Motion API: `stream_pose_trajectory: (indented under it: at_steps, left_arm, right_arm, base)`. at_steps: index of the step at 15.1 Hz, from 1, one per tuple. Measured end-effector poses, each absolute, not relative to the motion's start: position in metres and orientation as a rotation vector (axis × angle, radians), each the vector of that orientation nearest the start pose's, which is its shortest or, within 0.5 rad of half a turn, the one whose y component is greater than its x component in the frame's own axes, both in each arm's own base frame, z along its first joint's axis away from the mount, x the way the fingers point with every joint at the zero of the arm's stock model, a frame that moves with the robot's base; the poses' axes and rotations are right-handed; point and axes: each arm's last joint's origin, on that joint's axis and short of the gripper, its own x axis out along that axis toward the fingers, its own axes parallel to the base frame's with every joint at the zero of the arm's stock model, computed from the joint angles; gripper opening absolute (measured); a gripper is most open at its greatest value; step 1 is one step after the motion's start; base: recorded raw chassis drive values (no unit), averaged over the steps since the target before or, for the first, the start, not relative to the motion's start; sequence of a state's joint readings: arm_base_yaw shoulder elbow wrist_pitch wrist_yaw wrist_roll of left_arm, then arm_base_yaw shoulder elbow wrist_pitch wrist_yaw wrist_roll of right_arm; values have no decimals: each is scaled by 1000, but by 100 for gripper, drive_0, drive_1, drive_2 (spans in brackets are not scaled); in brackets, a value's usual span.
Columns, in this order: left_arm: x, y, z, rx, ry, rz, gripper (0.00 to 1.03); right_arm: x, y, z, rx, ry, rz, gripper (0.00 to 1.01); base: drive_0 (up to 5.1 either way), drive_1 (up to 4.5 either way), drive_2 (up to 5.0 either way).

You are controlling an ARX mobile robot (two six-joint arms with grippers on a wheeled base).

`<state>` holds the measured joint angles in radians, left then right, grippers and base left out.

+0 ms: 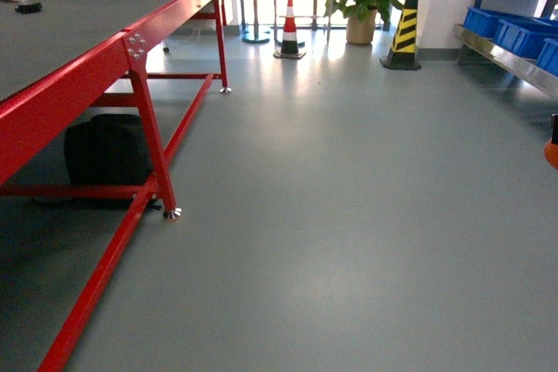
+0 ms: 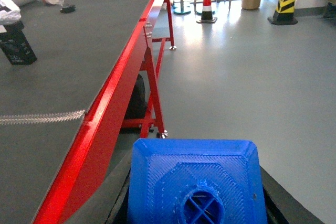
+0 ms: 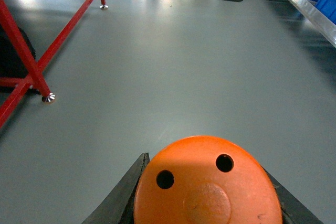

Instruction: Sort blue parts and orange caps into right shelf containers

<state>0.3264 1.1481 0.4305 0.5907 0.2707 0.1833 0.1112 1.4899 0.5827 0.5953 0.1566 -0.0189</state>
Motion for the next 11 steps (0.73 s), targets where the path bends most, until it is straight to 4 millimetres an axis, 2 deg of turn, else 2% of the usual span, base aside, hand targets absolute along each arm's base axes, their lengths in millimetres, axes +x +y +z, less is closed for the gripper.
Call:
stream_pose_trajectory:
  at_steps: [11]
  left_arm:
    - [221,67,217,147,123,45,44]
  right_arm:
    - [287,28,180,-61,314,-42,44]
  base:
    - [-1,432,-434]
